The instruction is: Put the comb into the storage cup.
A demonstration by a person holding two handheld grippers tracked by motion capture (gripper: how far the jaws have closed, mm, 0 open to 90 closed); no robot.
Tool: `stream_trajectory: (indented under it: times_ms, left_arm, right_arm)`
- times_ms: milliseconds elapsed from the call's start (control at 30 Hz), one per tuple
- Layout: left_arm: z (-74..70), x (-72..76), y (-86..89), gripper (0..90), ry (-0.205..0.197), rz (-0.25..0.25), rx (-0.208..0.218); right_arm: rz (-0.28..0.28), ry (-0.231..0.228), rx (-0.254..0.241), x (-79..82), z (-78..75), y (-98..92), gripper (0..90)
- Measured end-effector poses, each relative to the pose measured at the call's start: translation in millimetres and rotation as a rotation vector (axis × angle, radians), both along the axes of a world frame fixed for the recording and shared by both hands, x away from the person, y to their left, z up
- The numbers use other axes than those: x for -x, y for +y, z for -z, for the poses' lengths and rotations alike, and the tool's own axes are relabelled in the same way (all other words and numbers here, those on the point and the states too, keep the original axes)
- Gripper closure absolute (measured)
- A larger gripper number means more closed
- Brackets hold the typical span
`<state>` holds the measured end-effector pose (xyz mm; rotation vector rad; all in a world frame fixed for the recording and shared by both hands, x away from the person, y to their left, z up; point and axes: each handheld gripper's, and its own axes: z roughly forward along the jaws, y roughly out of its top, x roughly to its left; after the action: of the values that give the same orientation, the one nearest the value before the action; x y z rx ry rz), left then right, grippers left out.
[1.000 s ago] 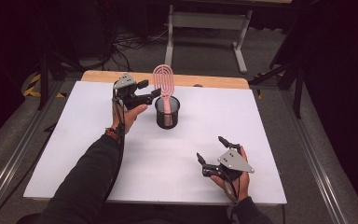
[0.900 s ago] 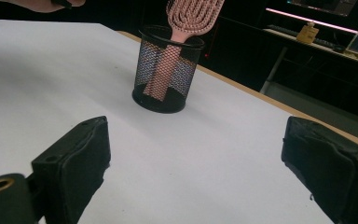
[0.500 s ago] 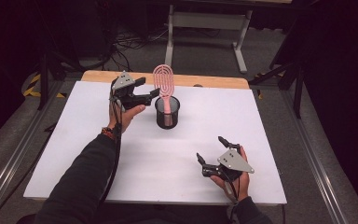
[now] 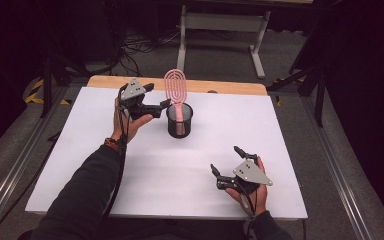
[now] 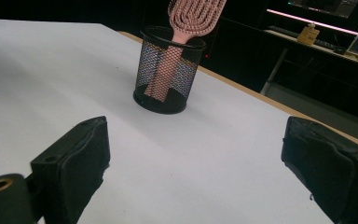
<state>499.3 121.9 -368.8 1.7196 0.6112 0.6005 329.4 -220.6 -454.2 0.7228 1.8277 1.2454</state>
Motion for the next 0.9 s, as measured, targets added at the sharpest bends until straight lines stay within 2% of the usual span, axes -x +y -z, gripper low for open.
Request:
stream_trajectory:
  times_ms: [667, 900]
  left_arm:
    - [2.4, 18.3, 1.8, 12.2, -0.06, 0.042, -0.07]
    - [6.2, 25.2, 4.6, 11.8, -0.073, 0.055, -0.08]
  right_arm:
    - [-0.003, -0.003, -0.003, 0.4, -0.6, 0.4, 8.5]
    - [-0.002, -0.006, -0.004, 0.2, -0.7, 0.3, 8.5]
